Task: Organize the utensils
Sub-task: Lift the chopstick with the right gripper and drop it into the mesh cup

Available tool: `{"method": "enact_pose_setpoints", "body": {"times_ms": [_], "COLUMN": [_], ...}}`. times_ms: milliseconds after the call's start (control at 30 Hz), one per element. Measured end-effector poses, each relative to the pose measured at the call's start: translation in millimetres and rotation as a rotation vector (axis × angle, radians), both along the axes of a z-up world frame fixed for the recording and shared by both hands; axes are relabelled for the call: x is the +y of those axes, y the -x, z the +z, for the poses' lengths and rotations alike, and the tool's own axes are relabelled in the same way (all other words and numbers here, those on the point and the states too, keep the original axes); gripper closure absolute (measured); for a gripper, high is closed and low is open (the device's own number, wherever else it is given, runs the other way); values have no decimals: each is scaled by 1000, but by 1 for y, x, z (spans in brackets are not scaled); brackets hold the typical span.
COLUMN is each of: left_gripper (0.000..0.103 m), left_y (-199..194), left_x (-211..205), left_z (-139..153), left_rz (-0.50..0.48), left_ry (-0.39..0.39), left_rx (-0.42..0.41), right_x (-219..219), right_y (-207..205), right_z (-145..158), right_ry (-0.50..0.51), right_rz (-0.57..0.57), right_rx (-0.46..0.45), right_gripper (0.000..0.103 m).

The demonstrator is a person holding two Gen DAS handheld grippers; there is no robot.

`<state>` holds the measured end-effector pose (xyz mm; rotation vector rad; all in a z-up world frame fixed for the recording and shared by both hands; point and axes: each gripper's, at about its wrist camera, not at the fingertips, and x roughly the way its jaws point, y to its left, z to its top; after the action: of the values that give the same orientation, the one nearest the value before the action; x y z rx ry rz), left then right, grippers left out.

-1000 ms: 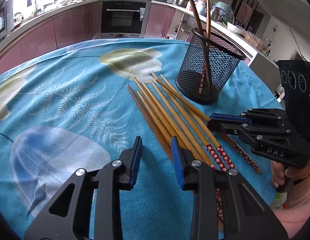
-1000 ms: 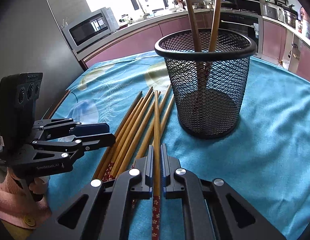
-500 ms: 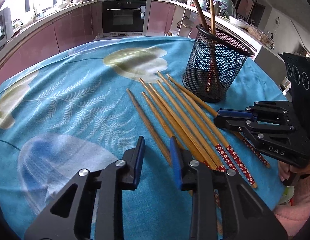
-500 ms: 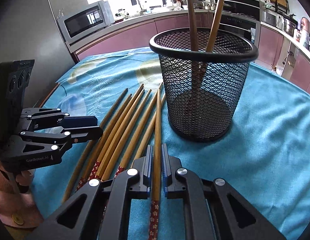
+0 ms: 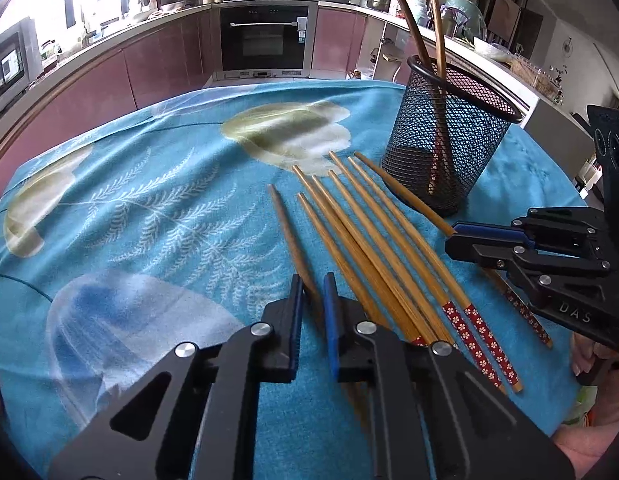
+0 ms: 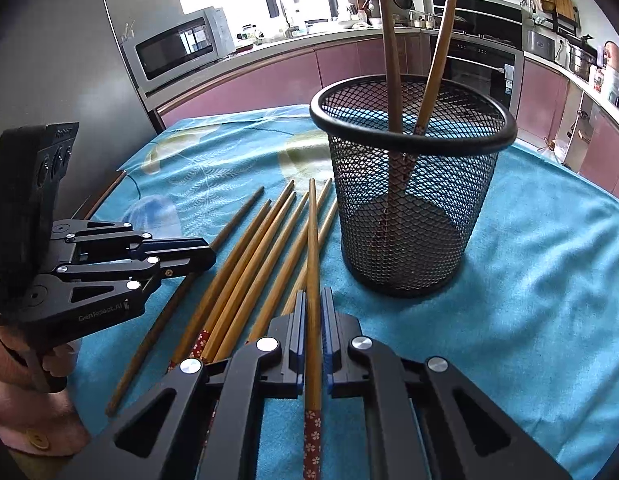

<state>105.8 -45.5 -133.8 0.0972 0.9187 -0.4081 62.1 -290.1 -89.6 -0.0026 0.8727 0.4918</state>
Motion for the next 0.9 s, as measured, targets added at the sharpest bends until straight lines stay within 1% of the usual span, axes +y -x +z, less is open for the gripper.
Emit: {"method": "enact_pose_setpoints", "body": {"times_ms": [100,300,633,900], "left_gripper": [95,95,96,96], "left_y": [3,12,27,41], "left_x": [4,8,23,30], "left_z": [4,21,71,105], "left_rz": [3,-2,-48,-89], "left_ry": [21,45,174,262], "left_rx": [-1,-42,-106,-155], "right_x": [-2,-7,-25,-39], "right_y": [6,16,34,39], "right_z": [9,27,68,92], "right_ry": [-20,-69,-146,-188], "right_rz": [20,43,56,28], "right_rx": [-21,-58,-165,-236], "right_gripper": [97,97,97,97]}}
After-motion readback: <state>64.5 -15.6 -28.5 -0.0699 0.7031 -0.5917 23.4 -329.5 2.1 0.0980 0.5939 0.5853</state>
